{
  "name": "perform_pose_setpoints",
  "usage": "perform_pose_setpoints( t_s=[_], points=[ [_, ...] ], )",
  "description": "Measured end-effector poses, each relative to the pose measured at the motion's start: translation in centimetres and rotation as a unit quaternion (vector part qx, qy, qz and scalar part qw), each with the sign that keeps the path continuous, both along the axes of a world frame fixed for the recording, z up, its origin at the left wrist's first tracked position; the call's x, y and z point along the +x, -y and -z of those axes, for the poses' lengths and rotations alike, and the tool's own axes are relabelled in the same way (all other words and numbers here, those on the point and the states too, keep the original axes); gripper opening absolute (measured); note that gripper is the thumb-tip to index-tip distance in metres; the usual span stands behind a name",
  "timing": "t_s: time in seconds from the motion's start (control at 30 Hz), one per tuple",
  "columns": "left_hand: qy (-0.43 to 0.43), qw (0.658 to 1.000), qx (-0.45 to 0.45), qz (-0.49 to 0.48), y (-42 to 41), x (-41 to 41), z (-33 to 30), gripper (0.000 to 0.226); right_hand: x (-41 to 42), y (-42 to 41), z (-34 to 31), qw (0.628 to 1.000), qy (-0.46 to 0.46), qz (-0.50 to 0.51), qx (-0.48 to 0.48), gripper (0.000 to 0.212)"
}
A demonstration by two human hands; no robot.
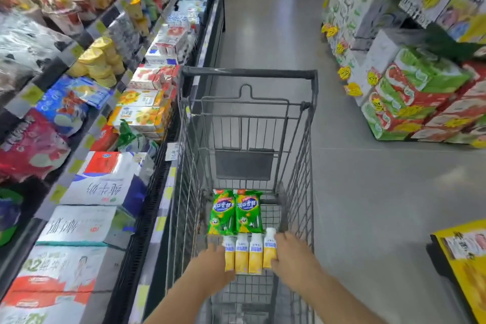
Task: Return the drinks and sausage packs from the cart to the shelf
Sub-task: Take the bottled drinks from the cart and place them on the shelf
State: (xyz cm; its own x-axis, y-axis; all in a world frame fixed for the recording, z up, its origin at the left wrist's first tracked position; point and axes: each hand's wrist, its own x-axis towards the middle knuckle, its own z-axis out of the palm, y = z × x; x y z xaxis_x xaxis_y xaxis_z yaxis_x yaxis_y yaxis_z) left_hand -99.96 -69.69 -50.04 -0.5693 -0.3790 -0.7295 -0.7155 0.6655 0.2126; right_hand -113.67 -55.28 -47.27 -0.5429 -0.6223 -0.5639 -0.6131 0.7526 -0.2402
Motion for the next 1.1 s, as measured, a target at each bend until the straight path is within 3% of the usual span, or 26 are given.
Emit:
perform_pose_setpoints(
  t_s=[0.17,0.43,0.53,0.63,0.83,1.1],
  points=[
    [0.007,0.994,0.069,-0.090,0.3,-2.3,10.6,0.067,-1.6,3.1,10.6,0.992,0.042,0.113,0.033,0.042],
    [0.014,0.966,0.038,-0.257,1.6,-5.2,23.3,0.065,-3.3,4.7,26.0,0.949,0.060,0.309,0.012,0.039],
    [0.007,0.946,0.052,-0.320,1.6,-5.4,25.9,0.063,-3.1,4.9,28.5,0.928,0.089,0.362,0.022,0.040],
    [0.004,0.937,0.057,-0.344,1.6,-5.6,27.2,0.062,-2.9,4.7,30.0,0.911,0.121,0.392,0.032,0.056],
    [0.011,0.925,0.051,-0.375,1.7,-5.8,28.2,0.039,-3.7,4.5,31.1,0.905,0.108,0.404,0.081,0.067],
    [0.029,0.933,0.046,-0.355,2.3,-5.8,26.4,0.050,-3.4,4.5,30.0,0.913,0.138,0.372,0.094,0.051]
  ],
)
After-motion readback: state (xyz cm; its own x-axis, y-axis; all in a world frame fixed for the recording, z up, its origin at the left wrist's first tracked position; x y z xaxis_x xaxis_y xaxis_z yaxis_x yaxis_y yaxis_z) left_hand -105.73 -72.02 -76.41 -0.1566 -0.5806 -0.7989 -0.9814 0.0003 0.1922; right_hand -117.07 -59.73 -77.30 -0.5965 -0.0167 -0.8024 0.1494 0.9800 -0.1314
